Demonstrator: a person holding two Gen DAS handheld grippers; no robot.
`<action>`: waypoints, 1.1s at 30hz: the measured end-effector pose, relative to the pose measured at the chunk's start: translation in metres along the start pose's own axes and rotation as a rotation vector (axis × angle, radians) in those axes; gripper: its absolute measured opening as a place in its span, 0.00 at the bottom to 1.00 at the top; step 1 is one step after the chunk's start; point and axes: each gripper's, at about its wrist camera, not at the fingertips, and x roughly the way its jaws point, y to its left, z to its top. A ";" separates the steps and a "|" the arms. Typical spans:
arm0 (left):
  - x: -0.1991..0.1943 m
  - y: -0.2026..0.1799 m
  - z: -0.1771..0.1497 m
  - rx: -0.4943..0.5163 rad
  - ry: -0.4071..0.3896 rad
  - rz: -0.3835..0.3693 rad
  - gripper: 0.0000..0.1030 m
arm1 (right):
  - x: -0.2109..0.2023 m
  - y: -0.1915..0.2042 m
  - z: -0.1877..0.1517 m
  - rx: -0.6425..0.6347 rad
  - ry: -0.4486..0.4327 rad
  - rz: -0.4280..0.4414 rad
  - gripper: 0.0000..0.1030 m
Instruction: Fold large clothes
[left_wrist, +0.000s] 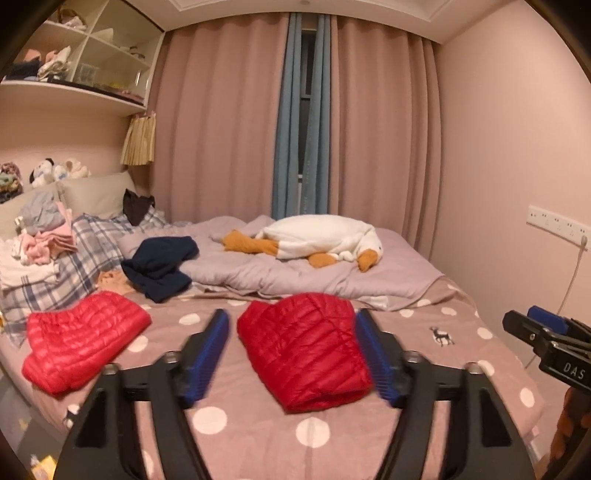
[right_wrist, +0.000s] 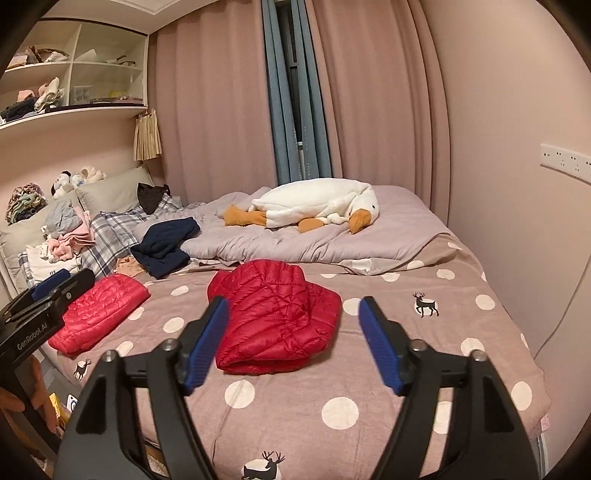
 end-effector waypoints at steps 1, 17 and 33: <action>-0.001 0.000 0.000 -0.004 -0.004 -0.005 0.79 | -0.001 0.000 0.000 0.000 -0.003 0.004 0.80; 0.001 -0.007 0.000 0.030 -0.008 0.017 0.99 | -0.005 -0.003 0.000 -0.008 -0.007 -0.025 1.00; -0.001 -0.004 0.000 0.018 0.004 0.016 0.99 | 0.004 -0.002 -0.001 -0.020 0.033 -0.034 1.00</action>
